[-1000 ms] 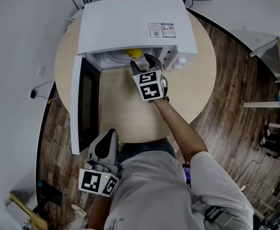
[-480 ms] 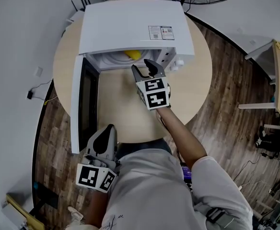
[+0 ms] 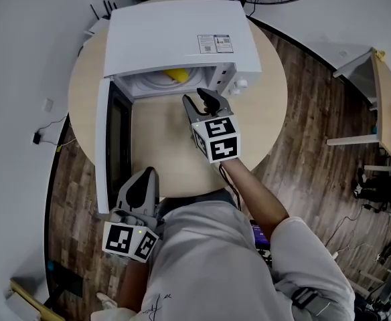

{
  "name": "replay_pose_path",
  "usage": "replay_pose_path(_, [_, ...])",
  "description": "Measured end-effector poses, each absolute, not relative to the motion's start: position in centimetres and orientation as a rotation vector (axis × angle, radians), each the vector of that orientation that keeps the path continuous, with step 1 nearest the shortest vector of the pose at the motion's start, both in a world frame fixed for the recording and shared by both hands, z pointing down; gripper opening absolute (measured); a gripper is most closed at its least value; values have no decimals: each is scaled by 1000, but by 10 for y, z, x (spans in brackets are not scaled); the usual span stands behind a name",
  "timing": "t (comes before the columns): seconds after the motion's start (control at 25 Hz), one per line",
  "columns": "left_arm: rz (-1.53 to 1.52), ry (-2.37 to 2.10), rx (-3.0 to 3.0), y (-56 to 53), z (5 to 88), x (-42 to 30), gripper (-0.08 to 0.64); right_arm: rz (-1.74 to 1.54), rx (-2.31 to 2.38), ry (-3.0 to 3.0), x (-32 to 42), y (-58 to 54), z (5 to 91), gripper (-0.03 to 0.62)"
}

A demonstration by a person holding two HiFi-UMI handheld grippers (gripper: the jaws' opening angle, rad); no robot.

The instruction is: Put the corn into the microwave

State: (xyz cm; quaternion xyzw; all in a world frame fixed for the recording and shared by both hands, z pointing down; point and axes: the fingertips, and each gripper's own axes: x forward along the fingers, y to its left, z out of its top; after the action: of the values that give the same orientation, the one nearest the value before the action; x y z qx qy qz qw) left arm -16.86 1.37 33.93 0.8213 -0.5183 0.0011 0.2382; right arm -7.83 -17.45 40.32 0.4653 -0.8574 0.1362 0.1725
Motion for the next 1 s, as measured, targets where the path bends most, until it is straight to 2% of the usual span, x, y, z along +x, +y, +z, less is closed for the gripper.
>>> replay_pose_path(0.36, [1, -1432, 2266, 11, 327, -180, -5, 426, 1303, -2451, -71, -152, 387, 132])
replay_pose_path(1.0, [-14, -1480, 2264, 19, 324, -185, -5, 510, 1339, -2431, -20, -98, 379, 40])
